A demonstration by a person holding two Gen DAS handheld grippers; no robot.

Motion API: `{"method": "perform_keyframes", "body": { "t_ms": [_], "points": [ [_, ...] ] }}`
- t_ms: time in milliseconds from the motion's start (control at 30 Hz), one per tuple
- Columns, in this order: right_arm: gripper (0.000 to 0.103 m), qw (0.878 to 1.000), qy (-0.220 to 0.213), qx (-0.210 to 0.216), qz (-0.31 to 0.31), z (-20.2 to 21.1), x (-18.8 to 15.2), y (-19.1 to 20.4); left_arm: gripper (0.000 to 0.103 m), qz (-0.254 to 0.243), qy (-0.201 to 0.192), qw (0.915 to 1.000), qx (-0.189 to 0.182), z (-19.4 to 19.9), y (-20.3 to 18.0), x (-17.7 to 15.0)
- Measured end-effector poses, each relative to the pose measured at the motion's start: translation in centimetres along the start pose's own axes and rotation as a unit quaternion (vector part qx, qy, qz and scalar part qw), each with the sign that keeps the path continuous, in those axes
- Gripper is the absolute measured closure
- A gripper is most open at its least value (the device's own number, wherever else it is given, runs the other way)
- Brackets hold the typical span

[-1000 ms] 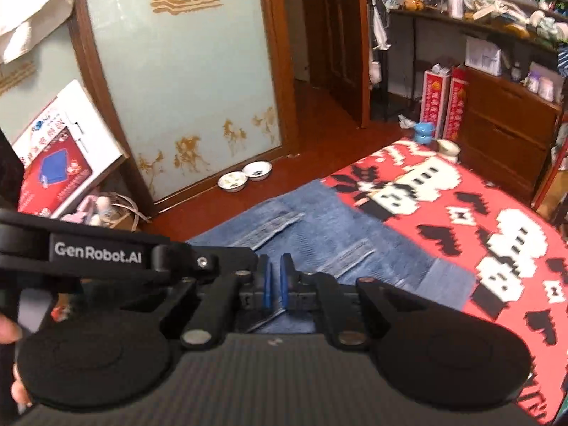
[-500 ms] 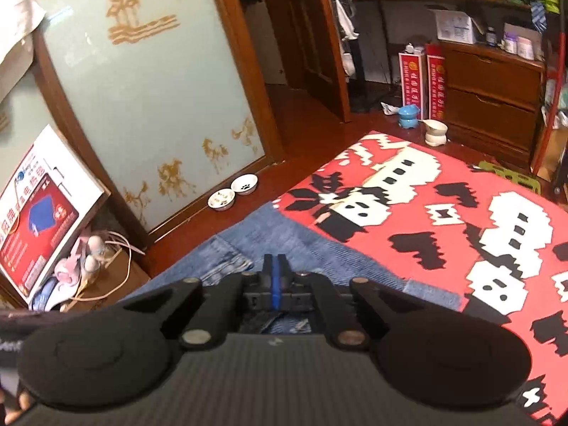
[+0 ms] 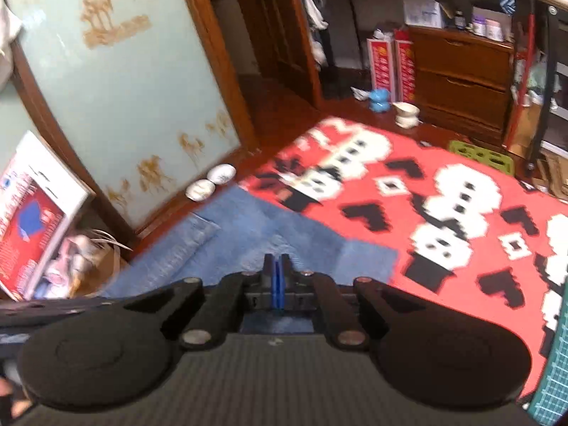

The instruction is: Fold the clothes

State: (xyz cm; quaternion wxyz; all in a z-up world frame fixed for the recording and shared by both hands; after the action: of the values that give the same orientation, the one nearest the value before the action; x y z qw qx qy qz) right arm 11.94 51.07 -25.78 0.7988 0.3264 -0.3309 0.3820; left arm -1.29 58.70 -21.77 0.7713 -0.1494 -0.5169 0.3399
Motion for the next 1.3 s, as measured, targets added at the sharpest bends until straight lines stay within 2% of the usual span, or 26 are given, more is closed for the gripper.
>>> {"method": "perform_keyframes", "body": {
  "t_ms": [100,200,267,500,633,733,967,1167,1300],
  "points": [
    [0.103,0.999,0.003,0.010,-0.042,-0.7,-0.2,-1.5,0.100,-0.012,0.005,0.9999,-0.002,-0.3,-0.6,-0.5],
    [0.103,1.000,0.011,-0.006,-0.006,-0.8,0.5,-0.5,0.100,-0.009,0.006,0.9999,-0.009,-0.4,-0.7,-0.7],
    [0.101,1.000,0.000,-0.020,0.008,-0.2,1.2,-0.2,0.100,-0.007,0.007,0.9999,-0.013,-0.4,-0.7,-0.8],
    [0.103,1.000,0.008,-0.017,0.017,-1.2,1.4,-2.3,0.100,-0.008,0.011,0.9998,-0.013,-1.0,-0.7,-0.8],
    [0.103,0.999,0.000,-0.036,0.017,-1.0,2.1,-1.8,0.100,-0.011,0.012,0.9998,-0.011,-1.0,-0.9,-0.7],
    [0.096,0.999,-0.019,-0.033,0.011,0.4,2.0,-1.2,0.100,-0.013,0.014,0.9998,-0.010,-0.9,-0.9,-0.7],
    [0.096,0.999,-0.025,0.008,0.037,5.5,-0.7,1.6,0.100,-0.021,0.021,0.9994,-0.020,-0.3,-1.7,-1.0],
    [0.096,0.996,0.001,0.008,0.091,7.7,-4.1,2.7,0.100,-0.038,0.040,0.9982,-0.022,0.7,-2.6,-2.6],
    [0.096,0.996,0.008,0.008,0.091,9.0,-5.5,2.0,0.100,-0.035,0.055,0.9978,-0.013,1.4,-2.5,-3.6]
  ]
}}
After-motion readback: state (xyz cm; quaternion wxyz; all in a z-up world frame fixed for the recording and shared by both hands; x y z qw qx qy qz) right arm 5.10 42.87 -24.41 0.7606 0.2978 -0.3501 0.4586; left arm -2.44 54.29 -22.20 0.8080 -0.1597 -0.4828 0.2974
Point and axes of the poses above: each gripper's, at about its wrist camera, not at the fingertips, and z roughly against the way its jaws point, y to its left, x to its top, the point moved 1 cm from there along -z, roughly the way its jaws point, and after that the axes turned 8 degrees about -y, right-handed, at the moved point
